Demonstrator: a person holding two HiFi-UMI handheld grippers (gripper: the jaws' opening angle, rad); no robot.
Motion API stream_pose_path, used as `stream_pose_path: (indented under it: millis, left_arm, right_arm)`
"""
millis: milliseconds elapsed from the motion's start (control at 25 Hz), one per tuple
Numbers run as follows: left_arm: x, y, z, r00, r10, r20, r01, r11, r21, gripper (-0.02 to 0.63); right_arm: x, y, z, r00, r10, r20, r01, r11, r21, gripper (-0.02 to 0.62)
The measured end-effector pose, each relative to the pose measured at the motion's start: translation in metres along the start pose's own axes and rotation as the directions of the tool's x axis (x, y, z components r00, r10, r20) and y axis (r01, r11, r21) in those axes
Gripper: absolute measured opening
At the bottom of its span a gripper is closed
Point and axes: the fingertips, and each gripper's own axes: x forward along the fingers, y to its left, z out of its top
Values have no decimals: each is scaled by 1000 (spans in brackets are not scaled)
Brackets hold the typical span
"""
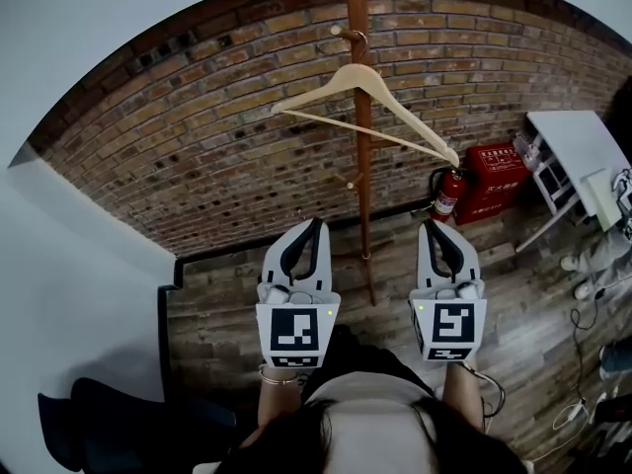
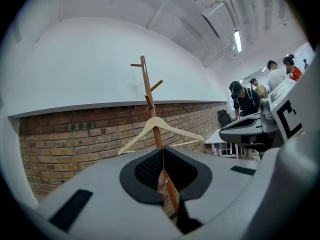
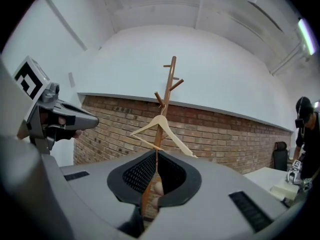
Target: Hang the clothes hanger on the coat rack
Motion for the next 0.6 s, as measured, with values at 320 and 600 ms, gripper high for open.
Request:
stream_pose_path:
  millis: [320,600]
  left_arm:
    - [0,-1,10,999,-30,33,30,999,-15,11]
    - [-14,5,10,999,-52,13,53,997,-48,11]
  right_arm:
    - [-5,3,2,1000,4,-4,-4,995,96,38]
    - [-12,21,8,999,-29,-19,31,996,86,37]
